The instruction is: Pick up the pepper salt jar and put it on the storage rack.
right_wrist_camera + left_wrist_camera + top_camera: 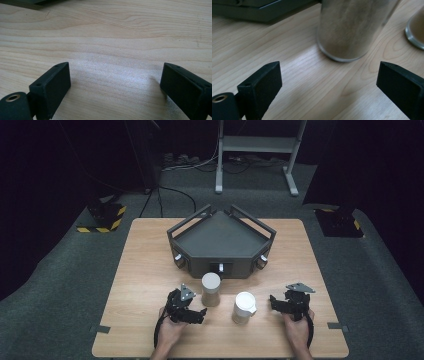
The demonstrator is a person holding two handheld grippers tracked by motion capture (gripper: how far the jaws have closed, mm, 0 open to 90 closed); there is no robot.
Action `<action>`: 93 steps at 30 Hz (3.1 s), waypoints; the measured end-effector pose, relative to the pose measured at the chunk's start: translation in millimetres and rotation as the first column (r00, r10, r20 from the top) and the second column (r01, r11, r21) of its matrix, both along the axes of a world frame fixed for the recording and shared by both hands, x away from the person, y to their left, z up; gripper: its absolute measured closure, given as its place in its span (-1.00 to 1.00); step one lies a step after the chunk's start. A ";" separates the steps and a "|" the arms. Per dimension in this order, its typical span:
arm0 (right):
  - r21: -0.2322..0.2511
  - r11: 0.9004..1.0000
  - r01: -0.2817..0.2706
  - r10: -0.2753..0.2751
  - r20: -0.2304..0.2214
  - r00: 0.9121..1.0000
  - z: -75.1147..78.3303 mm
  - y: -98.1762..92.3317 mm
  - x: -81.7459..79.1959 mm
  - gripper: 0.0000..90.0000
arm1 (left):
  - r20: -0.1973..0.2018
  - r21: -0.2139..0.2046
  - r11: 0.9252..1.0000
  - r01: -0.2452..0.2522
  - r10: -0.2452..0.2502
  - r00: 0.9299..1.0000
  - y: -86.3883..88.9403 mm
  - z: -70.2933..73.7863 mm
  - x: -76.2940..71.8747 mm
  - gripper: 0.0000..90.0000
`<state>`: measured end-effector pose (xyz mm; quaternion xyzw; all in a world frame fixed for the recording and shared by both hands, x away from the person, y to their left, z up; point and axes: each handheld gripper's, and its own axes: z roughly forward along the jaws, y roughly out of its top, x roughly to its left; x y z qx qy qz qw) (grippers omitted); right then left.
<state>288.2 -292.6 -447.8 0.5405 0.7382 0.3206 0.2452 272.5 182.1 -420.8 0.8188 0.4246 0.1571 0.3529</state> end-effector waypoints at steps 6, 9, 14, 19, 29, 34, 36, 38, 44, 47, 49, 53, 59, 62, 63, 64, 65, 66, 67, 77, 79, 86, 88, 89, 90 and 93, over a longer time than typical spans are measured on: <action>0.000 1.000 0.000 0.000 0.000 1.000 -0.1 0.0 0.0 -0.80 | 0.010 -0.007 1.000 0.023 -0.023 1.000 -11.1 2.8 7.9 -0.84; 0.001 1.000 0.000 0.000 0.000 1.000 -0.1 -0.1 -0.1 -0.80 | 0.017 -0.017 0.999 0.027 -0.027 1.000 -16.6 3.1 11.9 -0.82; 0.001 1.000 -0.001 0.001 0.000 1.000 -0.1 -0.2 -0.1 -0.80 | 0.026 -0.035 0.999 0.029 -0.028 0.999 -20.6 3.9 17.5 -0.79; 0.001 1.000 0.000 0.000 0.000 1.000 -0.1 -0.2 -0.1 -0.80 | 0.035 -0.051 0.998 0.027 -0.026 0.999 -22.8 4.8 21.3 -0.74; 0.001 1.000 0.000 0.000 0.000 1.000 -0.1 -0.2 -0.1 -0.80 | 0.055 -0.080 0.997 0.021 -0.017 0.998 -23.0 1.3 21.6 -0.57; 0.001 1.000 0.000 0.000 0.000 1.000 -0.1 -0.3 -0.1 -0.80 | 0.065 -0.082 0.996 0.022 -0.017 0.998 -25.2 1.3 21.9 -0.54; 0.001 1.000 -0.001 0.001 0.001 1.000 -0.1 -0.3 -0.1 -0.80 | 0.067 -0.081 0.996 0.024 -0.019 0.998 -26.8 1.7 22.6 -0.53; 0.001 1.000 0.000 0.000 0.000 1.000 -0.1 -0.3 -0.1 -0.80 | 0.068 -0.078 0.997 0.027 -0.022 0.997 -28.1 1.7 23.3 -0.52; 0.001 1.000 0.000 0.000 0.001 1.000 -0.1 -0.3 -0.1 -0.80 | 0.069 -0.085 0.996 0.011 -0.005 0.998 -31.6 0.9 25.5 -0.46; 0.001 1.000 -0.001 0.001 0.000 1.000 -0.1 -0.3 -0.1 -0.80 | 0.069 -0.098 0.995 -0.002 0.009 0.998 -32.2 -0.7 25.3 -0.42; 0.001 1.000 -0.001 0.001 0.000 1.000 -0.1 -0.3 -0.1 -0.80 | 0.070 -0.102 0.995 -0.011 0.018 0.997 -33.2 -1.9 24.9 -0.39; 0.001 1.000 -0.001 0.001 0.000 1.000 -0.1 -0.3 -0.1 -0.80 | 0.074 -0.105 0.994 -0.013 0.021 0.997 -33.3 -2.9 24.4 -0.38; 0.001 1.000 -0.001 0.001 0.000 1.000 -0.1 -0.2 -0.1 -0.80 | 0.084 -0.098 0.995 -0.021 0.029 0.996 -36.1 -2.8 21.4 -0.36; 0.001 1.000 -0.001 0.001 0.000 1.000 -0.1 -0.3 -0.1 -0.80 | 0.084 -0.098 0.995 -0.028 0.036 0.996 -37.4 -2.6 20.6 -0.35; 0.001 1.000 -0.001 0.001 0.000 1.000 -0.1 -0.2 -0.1 -0.80 | 0.086 -0.094 0.995 -0.028 0.036 0.996 -38.0 -2.2 20.4 -0.35; 0.001 1.000 -0.001 0.001 0.000 1.000 -0.1 -0.2 -0.1 -0.80 | 0.086 -0.092 0.995 -0.028 0.036 0.996 -38.4 -1.9 20.2 -0.35; 0.001 1.000 -0.001 0.001 0.000 1.000 -0.1 -0.3 0.0 -0.80 | 0.086 -0.091 0.995 -0.028 0.035 0.996 -38.5 -1.6 20.2 -0.35; 0.001 1.000 -0.002 0.002 0.000 1.000 -0.1 -0.2 0.0 -0.81 | 0.085 -0.090 0.996 -0.027 0.035 0.996 -38.6 -1.4 20.2 -0.35; 0.001 1.000 -0.002 0.002 0.000 1.000 -0.1 -0.3 0.0 -0.81 | 0.085 -0.090 0.996 -0.027 0.035 0.996 -38.7 -1.2 20.2 -0.35; 0.001 1.000 -0.003 0.003 -0.001 1.000 0.0 -0.3 0.1 -0.81 | 0.070 -0.098 0.995 -0.011 0.018 0.997 -36.8 4.8 20.0 -0.34; 0.000 1.000 -0.004 0.004 0.000 1.000 -0.1 -0.4 0.2 -0.81 | 0.072 -0.093 0.996 -0.006 0.012 0.997 -36.7 7.3 19.7 -0.34; 0.000 1.000 -0.003 0.003 0.000 1.000 -0.1 -0.4 0.2 -0.81 | 0.072 -0.078 0.997 0.013 -0.007 0.997 -35.8 19.4 19.4 -0.34; 0.000 1.000 -0.004 0.004 0.000 1.000 -0.1 -0.5 0.2 -0.81 | 0.064 -0.077 0.997 0.023 -0.018 0.998 -34.2 24.8 21.2 -0.34; 0.000 1.000 -0.004 0.004 0.000 1.000 -0.1 -0.5 0.2 -0.81 | 0.058 -0.079 0.996 0.028 -0.023 0.998 -33.1 27.6 22.5 -0.34; 0.001 1.000 -0.003 0.003 0.000 1.000 -0.1 -0.5 0.2 -0.81 | 0.055 -0.079 0.996 0.032 -0.027 0.998 -32.3 29.8 23.4 -0.34; 0.001 1.000 -0.003 0.003 -0.001 1.000 0.0 -0.4 0.2 -0.81 | 0.050 -0.076 0.996 0.044 -0.040 0.998 -30.2 39.2 26.4 -0.34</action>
